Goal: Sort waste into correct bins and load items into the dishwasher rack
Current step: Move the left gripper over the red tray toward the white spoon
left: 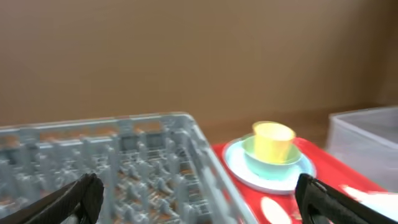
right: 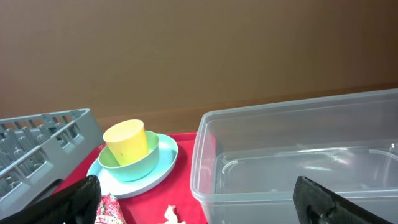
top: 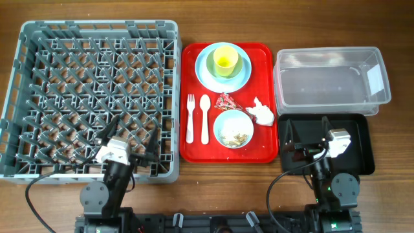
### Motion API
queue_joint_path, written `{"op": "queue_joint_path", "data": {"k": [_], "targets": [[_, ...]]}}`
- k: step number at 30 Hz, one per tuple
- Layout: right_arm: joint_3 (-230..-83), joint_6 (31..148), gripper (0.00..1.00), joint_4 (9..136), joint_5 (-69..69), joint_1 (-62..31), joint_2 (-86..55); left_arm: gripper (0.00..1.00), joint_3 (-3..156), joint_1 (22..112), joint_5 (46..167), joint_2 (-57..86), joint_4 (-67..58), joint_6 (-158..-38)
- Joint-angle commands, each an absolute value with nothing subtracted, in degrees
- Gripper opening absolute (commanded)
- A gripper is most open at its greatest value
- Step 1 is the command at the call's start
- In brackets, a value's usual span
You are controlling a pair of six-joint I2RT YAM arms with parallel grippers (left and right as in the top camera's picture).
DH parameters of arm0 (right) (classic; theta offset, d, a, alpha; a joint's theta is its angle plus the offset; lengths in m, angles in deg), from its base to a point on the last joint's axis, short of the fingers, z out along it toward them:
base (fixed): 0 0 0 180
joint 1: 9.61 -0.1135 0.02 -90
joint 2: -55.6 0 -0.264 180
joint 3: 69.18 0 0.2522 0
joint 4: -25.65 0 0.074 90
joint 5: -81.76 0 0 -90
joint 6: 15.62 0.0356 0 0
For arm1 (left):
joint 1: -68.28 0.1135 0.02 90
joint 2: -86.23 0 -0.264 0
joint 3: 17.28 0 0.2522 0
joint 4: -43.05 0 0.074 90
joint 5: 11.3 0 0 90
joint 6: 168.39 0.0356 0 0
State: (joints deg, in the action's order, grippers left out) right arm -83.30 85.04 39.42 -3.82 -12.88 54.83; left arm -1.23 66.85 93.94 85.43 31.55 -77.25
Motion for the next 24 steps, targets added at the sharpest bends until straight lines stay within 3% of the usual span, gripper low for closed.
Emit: {"op": "queue_joint_path", "data": {"k": [1,7,12,17,21,24], "targets": [[-83.23,85.06,1.00,39.26,-4.39,-12.96,55.33,1.00,10.11,67.24,100.13,85.22,25.71,-80.39],[-83.23,85.06,1.00,39.26,-4.39,-12.96,55.33,1.00,35.88,67.22,107.43,75.77,9.65,-80.22],[-83.23,85.04,1.00,39.26,-4.39,-12.96,55.33,1.00,67.77,67.22,117.88,57.68,-15.95,-74.14],[-83.23,85.04,1.00,39.26,-4.39,-12.96,55.33,1.00,98.92,67.22,118.95,34.75,-41.87,-69.99],[-83.23,85.06,1.00,39.26,-4.39,-12.96,55.33,1.00,111.31,67.22,119.39,22.66,-48.97,-69.73],[-83.23,85.06,1.00,39.26,-4.39,-12.96,55.33,1.00,112.75,67.22,120.09,17.22,-46.81,-71.45]]}}
